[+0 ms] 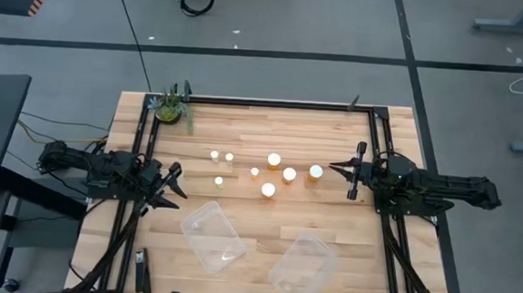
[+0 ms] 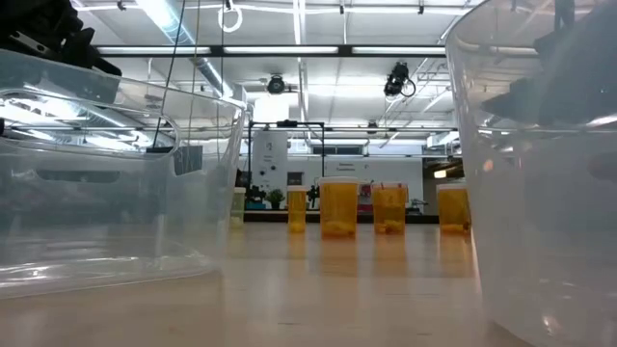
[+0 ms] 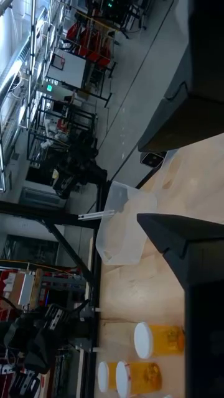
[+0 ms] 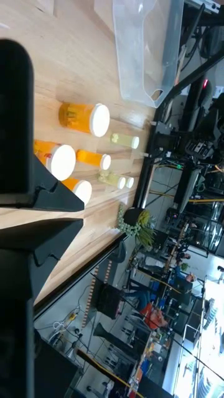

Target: Pick and place medicine bottles into bin by pill shape (circle, oval)

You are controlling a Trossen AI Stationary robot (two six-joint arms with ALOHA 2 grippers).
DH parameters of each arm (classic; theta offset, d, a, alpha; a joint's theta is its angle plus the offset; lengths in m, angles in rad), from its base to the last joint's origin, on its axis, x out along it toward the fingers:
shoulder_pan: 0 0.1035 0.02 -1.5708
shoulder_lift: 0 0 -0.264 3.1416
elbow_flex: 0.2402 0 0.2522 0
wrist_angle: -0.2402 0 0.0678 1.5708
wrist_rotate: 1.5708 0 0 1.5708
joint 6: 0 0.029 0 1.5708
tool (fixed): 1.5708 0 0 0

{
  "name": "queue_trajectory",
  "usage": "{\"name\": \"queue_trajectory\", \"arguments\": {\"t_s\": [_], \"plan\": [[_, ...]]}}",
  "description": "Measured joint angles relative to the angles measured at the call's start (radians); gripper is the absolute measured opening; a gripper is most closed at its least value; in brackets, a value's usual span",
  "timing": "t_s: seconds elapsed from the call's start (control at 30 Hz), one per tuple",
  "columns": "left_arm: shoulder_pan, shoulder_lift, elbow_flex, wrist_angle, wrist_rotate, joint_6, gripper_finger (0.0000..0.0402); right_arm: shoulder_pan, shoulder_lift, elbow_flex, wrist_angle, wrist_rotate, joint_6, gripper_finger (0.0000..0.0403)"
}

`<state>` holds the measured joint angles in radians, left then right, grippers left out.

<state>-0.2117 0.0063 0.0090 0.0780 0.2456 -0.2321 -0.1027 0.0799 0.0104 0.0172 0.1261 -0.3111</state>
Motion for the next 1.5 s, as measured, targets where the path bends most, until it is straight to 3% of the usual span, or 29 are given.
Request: {"name": "queue_trajectory", "arguments": {"t_s": [1.27,1.4,1.5], "plan": [[0.0,0.0,0.0,0.0,0.0,0.0,0.0181,0.0,0.0,0.0,0.008,0.0,0.004,0.0036],[0.0,0.0,0.0,0.0,0.0,0.0,0.0179,-0.004,0.0,0.0,0.013,0.025,0.158,0.0036],[0.0,0.0,0.0,0.0,0.0,0.0,0.0177,-0.027,0.0,0.0,0.025,0.151,0.343,0.0036]]}}
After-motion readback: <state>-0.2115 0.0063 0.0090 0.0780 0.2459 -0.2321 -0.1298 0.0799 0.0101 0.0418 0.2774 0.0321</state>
